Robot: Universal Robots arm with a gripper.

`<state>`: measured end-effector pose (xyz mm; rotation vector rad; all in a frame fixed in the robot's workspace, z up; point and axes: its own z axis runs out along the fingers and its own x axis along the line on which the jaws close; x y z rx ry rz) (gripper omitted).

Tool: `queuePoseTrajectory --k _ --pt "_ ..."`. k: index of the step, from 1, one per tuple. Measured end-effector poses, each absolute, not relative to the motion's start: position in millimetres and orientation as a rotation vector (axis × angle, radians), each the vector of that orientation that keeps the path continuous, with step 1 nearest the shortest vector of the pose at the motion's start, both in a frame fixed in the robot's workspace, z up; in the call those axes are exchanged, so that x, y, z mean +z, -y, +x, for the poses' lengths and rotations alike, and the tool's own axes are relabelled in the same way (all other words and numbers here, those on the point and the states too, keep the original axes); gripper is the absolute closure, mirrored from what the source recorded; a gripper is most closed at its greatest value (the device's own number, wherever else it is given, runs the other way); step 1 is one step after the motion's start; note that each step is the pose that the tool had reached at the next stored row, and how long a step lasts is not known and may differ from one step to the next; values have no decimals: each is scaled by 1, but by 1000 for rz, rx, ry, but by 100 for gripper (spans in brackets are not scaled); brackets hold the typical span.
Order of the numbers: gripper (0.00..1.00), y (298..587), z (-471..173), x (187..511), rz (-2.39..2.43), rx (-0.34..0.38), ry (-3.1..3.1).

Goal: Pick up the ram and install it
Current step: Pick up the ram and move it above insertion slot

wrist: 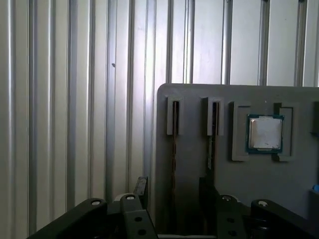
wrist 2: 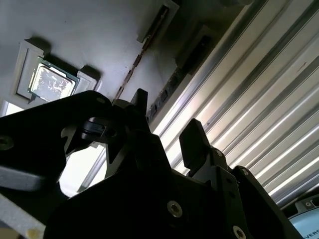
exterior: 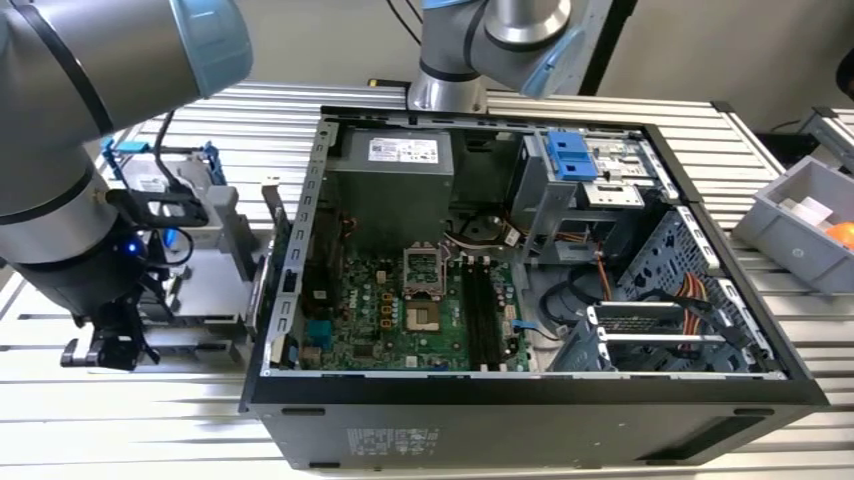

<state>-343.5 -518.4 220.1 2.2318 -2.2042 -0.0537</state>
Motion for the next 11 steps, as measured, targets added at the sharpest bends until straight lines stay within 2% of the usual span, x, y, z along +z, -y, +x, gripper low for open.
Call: queuePoseTrajectory --k 11 --pt "0 518 -343 208 2231 -53 2205"
